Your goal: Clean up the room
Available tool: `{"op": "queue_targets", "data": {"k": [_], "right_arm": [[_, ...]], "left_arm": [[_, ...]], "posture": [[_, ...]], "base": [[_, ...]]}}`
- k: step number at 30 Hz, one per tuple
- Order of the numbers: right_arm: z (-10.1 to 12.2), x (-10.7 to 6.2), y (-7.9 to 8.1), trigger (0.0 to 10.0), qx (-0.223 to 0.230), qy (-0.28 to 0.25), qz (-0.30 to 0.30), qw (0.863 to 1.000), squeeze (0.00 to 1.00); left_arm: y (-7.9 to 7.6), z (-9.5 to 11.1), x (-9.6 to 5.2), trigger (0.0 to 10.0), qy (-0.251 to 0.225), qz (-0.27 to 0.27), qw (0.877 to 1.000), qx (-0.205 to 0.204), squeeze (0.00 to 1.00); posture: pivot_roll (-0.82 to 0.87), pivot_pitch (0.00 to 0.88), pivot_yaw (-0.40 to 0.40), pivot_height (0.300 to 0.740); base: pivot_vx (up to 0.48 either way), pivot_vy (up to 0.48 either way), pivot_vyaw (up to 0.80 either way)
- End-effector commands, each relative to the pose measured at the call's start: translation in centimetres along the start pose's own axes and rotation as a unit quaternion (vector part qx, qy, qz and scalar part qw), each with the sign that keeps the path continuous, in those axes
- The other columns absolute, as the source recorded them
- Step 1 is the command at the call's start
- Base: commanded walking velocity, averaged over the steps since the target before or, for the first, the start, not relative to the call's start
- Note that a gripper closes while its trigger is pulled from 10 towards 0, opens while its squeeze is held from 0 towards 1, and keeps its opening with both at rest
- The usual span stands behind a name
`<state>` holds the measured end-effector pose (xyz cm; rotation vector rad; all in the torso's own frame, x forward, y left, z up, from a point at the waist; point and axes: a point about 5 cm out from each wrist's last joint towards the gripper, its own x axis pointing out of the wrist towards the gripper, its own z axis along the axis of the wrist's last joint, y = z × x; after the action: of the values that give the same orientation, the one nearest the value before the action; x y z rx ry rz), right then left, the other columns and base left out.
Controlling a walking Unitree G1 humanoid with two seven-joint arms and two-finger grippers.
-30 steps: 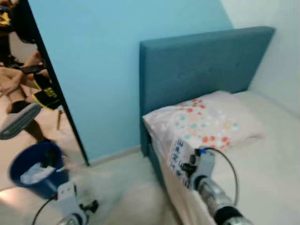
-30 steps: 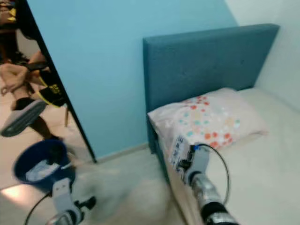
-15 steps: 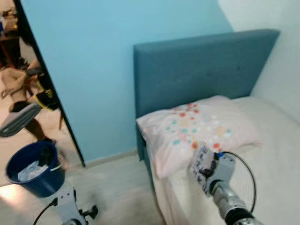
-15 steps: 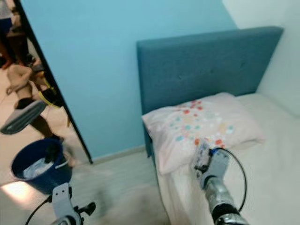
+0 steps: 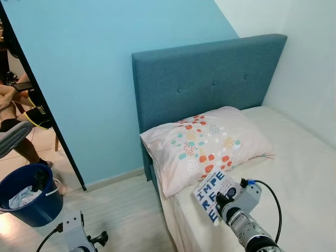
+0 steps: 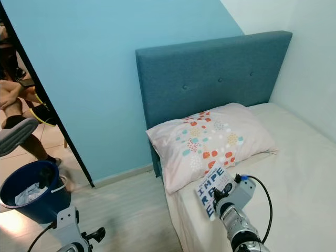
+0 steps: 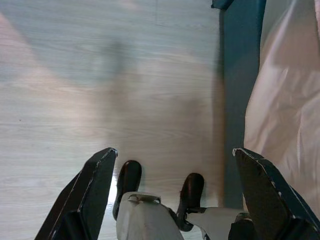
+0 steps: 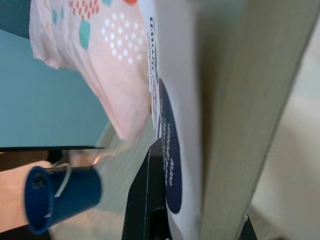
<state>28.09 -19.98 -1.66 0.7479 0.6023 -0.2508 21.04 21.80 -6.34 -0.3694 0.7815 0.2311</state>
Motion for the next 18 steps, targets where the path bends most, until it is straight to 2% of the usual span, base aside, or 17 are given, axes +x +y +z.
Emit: {"op": "queue_targets", "data": {"k": [1,9,11,18], "right_arm": [[0.01,0.08,0.35,10.0,0.019,0.0,0.01,1.0,0.0],[-0.35,-0.01,-0.03,10.0,0.027,0.009,0.009,1.0,0.0],[-0.74,-0.09,-0.25,10.0,0.032,0.014,0.008,0.999,0.0],[-0.6,-0.09,-0.22,10.0,0.047,0.005,0.016,0.999,0.0]], "left_arm": [[1.03,-0.14,-0.25,10.0,0.004,0.015,1.0,0.016,0.0],[1.43,-0.03,-0.36,10.0,0.004,0.017,0.998,0.053,0.0],[1.55,0.05,-0.39,10.0,0.004,0.018,0.997,0.077,0.0],[1.82,0.16,-0.46,10.0,0.004,0.018,0.994,0.11,0.0]], "posture": [[-0.1,0.045,-0.003,0.72],[-0.1,0.047,-0.001,0.7],[-0.09,0.048,0.0,0.69],[-0.08,0.048,0.01,0.67]], "base": [[0.0,0.0,0.0],[0.0,0.0,0.0],[0.0,0.0,0.0],[0.0,0.0,0.0]]}}
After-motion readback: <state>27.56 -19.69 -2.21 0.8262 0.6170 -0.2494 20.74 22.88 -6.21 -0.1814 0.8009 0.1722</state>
